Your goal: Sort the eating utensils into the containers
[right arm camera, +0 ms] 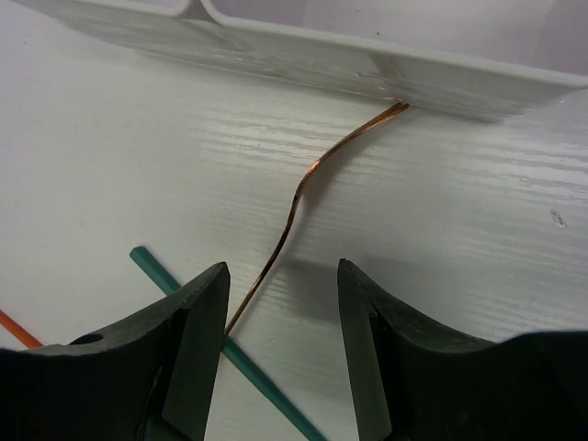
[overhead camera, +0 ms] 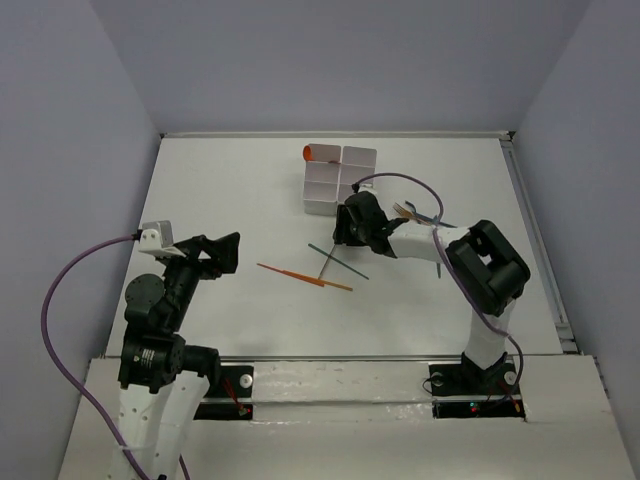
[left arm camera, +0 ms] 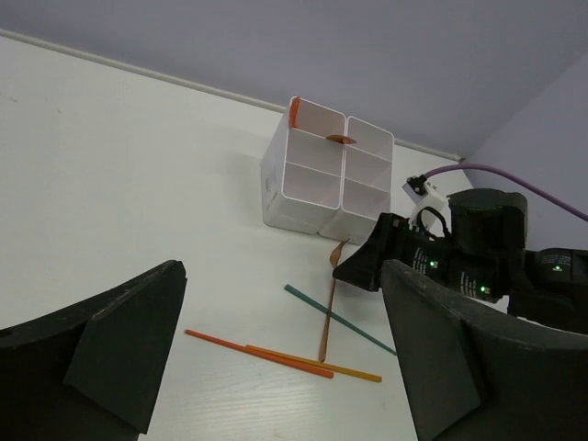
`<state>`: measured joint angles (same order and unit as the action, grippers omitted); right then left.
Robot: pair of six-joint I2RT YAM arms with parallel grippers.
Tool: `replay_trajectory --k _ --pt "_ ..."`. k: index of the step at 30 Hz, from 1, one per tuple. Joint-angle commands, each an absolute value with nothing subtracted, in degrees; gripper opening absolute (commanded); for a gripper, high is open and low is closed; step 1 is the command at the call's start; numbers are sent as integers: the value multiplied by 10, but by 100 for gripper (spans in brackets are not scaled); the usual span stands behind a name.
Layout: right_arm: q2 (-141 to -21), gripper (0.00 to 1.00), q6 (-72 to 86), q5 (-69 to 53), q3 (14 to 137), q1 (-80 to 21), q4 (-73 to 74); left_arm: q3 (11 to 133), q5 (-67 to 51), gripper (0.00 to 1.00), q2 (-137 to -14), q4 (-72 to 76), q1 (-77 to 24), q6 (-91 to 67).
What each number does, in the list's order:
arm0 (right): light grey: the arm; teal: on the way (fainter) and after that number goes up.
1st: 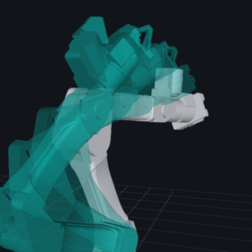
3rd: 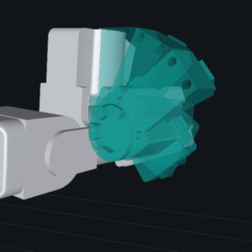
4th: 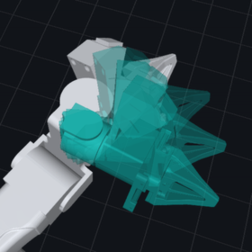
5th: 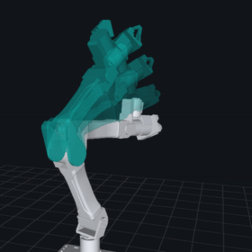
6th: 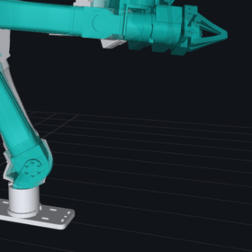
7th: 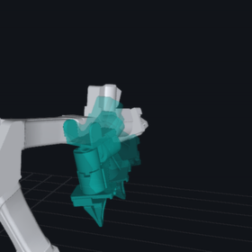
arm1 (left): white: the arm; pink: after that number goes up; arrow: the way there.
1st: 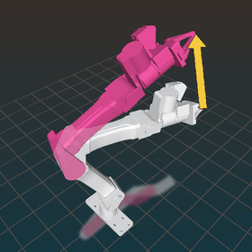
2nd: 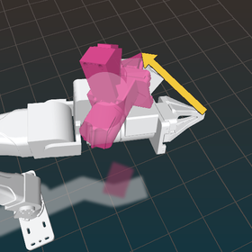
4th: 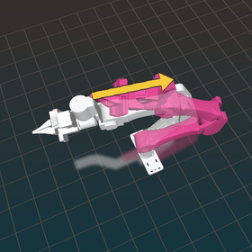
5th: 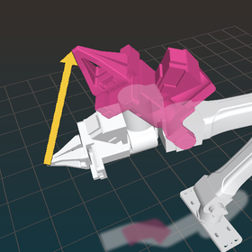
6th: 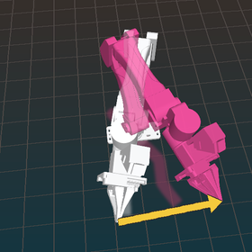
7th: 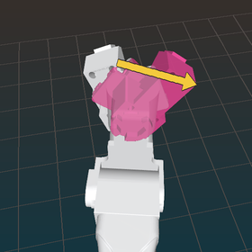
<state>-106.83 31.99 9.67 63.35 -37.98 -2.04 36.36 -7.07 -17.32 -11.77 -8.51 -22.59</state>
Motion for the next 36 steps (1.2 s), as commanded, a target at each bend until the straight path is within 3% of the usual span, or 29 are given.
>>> replay_trajectory --k 1,13,19,22,25,27,28,30,34,36 --pt "-1093 55 345 129 677 -391 -12 360 -79 99 -162 -81 -88 -221" --pt "-1131 31 345 160 705 -397 49 361 -78 99 -155 -83 -93 -221" --pt "-1140 28 327 196 724 -403 104 362 -76 99 -150 -83 -93 -221" --pt "-1139 20 315 214 730 -403 133 362 -76 99 -148 -84 -93 -221" --pt "-1139 21 305 213 738 -408 153 362 -74 99 -146 -84 -98 -221" --pt "-1143 27 302 210 744 -408 163 362 -74 99 -146 -83 -98 -221" --pt "-1143 34 303 211 746 -408 165 363 -74 99 -146 -83 -98 -221" --pt "-1145 35 303 207 746 -408 163 362 -74 99 -146 -83 -98 -221" --pt "-1150 16 303 211 749 -408 168 362 -73 99 -145 -83 -98 -221" --pt "-1150 14 303 215 747 -408 171 362 -73 99 -145 -84 -98 -222"
